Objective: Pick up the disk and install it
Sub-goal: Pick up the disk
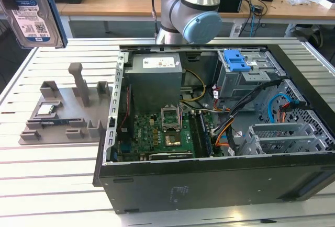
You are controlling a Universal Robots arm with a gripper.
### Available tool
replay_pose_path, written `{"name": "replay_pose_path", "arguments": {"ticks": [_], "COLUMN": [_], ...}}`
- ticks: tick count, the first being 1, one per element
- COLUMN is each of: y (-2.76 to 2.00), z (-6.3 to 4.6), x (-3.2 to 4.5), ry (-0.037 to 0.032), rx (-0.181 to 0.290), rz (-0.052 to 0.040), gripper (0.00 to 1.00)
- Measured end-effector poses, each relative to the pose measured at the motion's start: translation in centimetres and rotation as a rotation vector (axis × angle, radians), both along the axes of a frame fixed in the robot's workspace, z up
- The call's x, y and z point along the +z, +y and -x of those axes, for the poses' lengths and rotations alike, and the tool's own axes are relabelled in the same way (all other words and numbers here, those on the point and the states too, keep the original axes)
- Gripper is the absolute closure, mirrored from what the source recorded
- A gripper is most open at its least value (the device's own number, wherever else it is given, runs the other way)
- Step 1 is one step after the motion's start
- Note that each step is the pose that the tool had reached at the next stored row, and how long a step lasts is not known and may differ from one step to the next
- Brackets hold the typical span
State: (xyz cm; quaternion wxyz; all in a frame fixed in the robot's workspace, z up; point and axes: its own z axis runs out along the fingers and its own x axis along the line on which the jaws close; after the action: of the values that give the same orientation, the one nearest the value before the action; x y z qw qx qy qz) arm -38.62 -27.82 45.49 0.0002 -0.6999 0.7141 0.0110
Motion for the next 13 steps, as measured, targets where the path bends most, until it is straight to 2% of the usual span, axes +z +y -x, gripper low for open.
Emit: {"name": "replay_pose_path", "arguments": {"ticks": [6,11,13], "y": [0.0,0.0,0.0], "z": [0.0,0.0,0.0], "x": [1.12,2.54,2.89], "ry": [0.0,0.0,0.0], "rx": [0.0,0.0,0.0], "rz": [0.0,0.0,0.0], "gripper": [0.63,0.63,0.63]}}
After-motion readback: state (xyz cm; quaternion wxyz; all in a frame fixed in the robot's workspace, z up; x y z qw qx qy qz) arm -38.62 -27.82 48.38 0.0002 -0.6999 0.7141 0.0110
